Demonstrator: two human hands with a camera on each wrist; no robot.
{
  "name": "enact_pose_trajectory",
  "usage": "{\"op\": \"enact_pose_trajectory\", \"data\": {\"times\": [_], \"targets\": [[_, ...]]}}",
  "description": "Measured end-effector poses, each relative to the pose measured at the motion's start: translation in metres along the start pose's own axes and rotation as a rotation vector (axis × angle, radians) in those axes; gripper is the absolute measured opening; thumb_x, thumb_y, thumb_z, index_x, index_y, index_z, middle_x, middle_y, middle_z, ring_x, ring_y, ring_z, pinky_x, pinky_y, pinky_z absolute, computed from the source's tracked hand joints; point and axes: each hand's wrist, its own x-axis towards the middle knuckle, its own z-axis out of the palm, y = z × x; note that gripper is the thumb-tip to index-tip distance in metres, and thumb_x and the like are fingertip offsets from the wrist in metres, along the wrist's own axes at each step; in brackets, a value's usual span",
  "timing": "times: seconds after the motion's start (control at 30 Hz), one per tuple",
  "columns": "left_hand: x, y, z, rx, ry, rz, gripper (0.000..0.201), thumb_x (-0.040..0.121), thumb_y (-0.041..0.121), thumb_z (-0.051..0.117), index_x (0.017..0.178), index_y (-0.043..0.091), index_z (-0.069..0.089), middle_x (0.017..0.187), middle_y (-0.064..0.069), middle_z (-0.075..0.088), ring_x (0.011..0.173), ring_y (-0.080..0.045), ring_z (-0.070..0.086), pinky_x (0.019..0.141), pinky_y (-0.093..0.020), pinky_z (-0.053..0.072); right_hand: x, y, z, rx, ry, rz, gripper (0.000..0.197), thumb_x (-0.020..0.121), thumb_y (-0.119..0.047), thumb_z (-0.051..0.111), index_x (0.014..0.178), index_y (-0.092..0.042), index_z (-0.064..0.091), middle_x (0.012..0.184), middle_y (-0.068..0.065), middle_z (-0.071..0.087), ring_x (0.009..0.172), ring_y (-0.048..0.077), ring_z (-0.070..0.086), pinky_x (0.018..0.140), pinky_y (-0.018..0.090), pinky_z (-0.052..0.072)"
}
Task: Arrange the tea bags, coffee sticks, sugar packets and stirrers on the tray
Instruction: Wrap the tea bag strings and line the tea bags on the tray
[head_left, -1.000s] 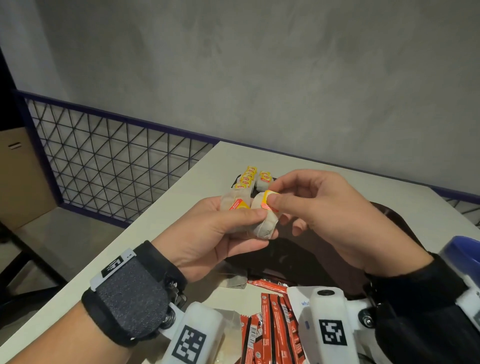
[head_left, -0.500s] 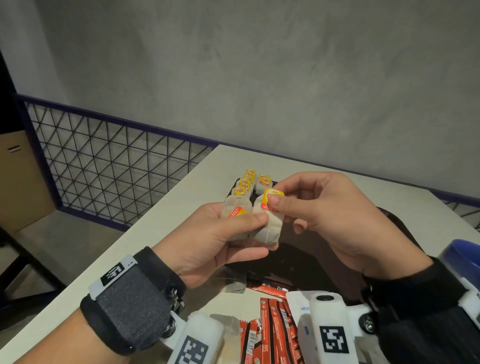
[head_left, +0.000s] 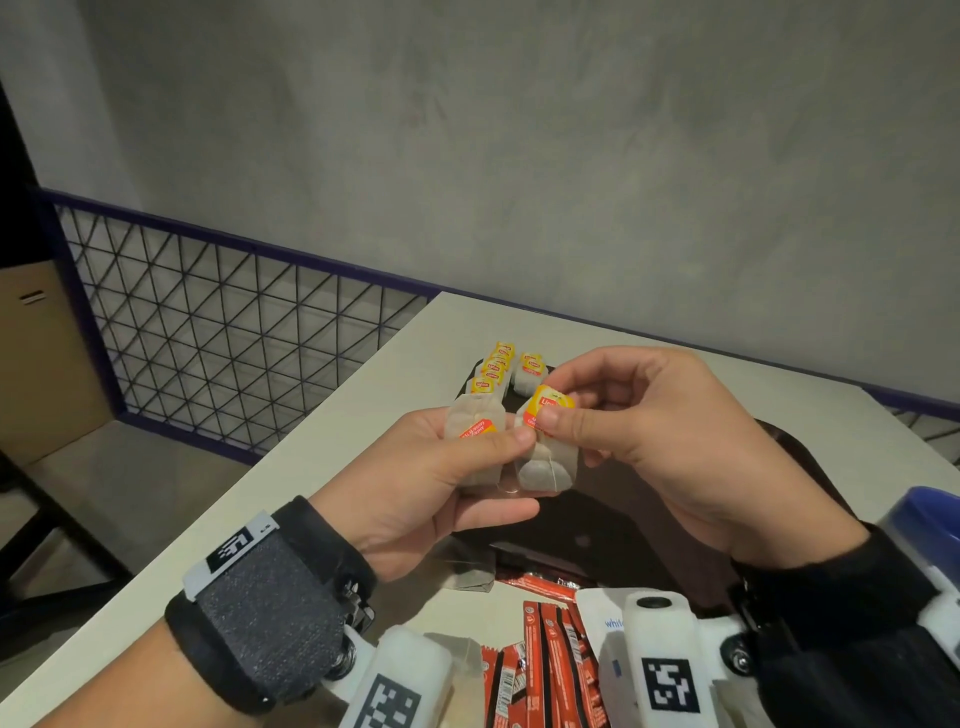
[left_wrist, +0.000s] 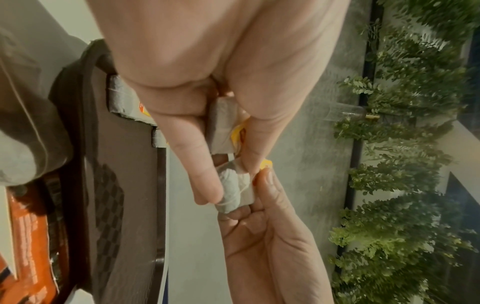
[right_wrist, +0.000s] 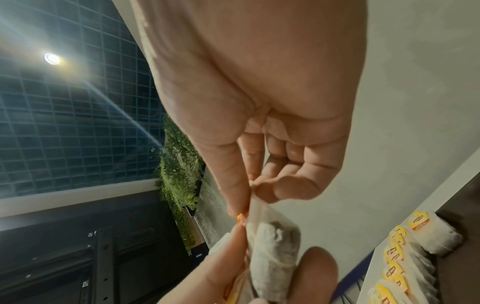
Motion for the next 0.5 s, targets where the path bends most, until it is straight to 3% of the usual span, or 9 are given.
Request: {"op": "enact_pose_trajectory", "data": {"times": [0.13, 0.23, 0.5], "targets": [[0.0002, 0.0005, -0.0001, 0.000, -0.005, -0.006, 0.033, 0.081, 0.018, 0.071, 0.112, 0.007, 0.072, 0.105, -0.017, 0.077, 0.095, -0.027, 0.077, 0.061, -0.025, 0.062, -0.0002, -0.0001, -0.0002, -0.087, -0.008, 0.081, 0.013, 0.086, -0.020, 0.079, 0.089, -0.007, 0.078, 0.081, 0.014, 0.074, 0.062, 0.014, 0.059, 0.054, 0.026, 0.047], [0.0010, 0.0002, -0.0001, 0.011, 0.006, -0.004, 0.039, 0.080, 0.019, 0.072, 0.115, 0.003, 0.070, 0.104, -0.017, 0.077, 0.092, -0.024, 0.077, 0.060, -0.024, 0.061, -0.0013, 0.0011, -0.0013, -0.193, -0.047, 0.139, 0.025, 0.088, -0.035, 0.076, 0.083, -0.011, 0.079, 0.079, 0.011, 0.075, 0.059, 0.010, 0.059, 0.058, 0.029, 0.048], [0.0014, -0.0002, -0.0003, 0.052, 0.022, -0.017, 0.039, 0.081, 0.019, 0.072, 0.116, 0.002, 0.070, 0.103, -0.015, 0.077, 0.084, -0.020, 0.076, 0.057, -0.024, 0.061, -0.0027, -0.0031, -0.0043, -0.191, -0.041, 0.128, 0.014, 0.094, -0.022, 0.070, 0.091, -0.015, 0.081, 0.088, 0.013, 0.077, 0.066, 0.010, 0.061, 0.060, 0.027, 0.047]]}}
